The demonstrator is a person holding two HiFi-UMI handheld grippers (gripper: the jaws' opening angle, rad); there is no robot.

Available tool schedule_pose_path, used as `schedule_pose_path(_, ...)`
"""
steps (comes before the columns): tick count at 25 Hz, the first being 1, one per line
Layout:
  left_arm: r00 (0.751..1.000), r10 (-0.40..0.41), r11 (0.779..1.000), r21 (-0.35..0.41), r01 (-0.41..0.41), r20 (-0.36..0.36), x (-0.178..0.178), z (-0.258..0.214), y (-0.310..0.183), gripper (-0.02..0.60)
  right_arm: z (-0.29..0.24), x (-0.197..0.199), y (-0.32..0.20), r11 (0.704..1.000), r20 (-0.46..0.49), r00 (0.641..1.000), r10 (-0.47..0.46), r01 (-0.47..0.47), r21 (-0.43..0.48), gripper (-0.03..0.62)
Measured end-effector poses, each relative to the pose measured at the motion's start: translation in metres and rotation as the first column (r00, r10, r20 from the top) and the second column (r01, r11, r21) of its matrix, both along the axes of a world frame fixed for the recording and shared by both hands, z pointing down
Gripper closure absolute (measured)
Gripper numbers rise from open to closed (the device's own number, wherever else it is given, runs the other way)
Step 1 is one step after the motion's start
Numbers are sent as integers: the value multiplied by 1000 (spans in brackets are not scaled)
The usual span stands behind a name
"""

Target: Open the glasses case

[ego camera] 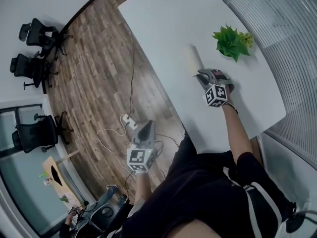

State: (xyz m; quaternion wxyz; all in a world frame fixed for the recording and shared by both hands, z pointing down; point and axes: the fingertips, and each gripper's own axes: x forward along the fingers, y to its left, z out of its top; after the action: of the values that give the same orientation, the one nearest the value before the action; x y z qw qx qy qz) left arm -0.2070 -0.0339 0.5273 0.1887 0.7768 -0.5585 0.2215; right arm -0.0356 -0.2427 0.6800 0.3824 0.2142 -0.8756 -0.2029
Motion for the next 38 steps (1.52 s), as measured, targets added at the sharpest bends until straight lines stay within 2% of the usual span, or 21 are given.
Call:
schedule_pose_path(5,1000,4,1000,-7,-4,-3,1,2,0,582,2,1,2,994,-135,990,-48,60,89,531)
schedule_pose_path(8,1000,-12,999,-35,11,-11,-1,6,3,581,4,1,1,993,-148,988,-54,68,93,539)
schedule_pose_path(11,1000,-13,999,-31,12,-12,-3,6,3,581,4,0,2,991,-177,982,-64,84,107,539)
schedule_pose_path(17,999,13,999,-34,-14,-34,4,10,0,581,8,3,3,968,-322,940,-110,175,180,537)
schedule_pose_path(21,999,23,999,-29,-24,-42,4,11,-5,581,8,-1,-1,965,-331,939,-92,166,202,549)
schedule_pose_path(30,999,25,999,-33,-26,-34,-4,14,-10,581,3,-2,-5,979,-229,973,-37,80,185,556)
schedule_pose_path(34,999,25,999,-38,-26,-34,-3,15,-13,581,-4,2,-13,994,-61,996,67,-61,94,556)
schedule_pose_path(36,999,24,998,-64,-26,-32,-3,17,-12,581,-8,7,-17,989,25,989,147,-148,26,559)
schedule_pose_path(38,999,29,996,-79,-32,-31,-1,18,-11,581,-11,15,-22,971,104,966,238,-234,-51,565)
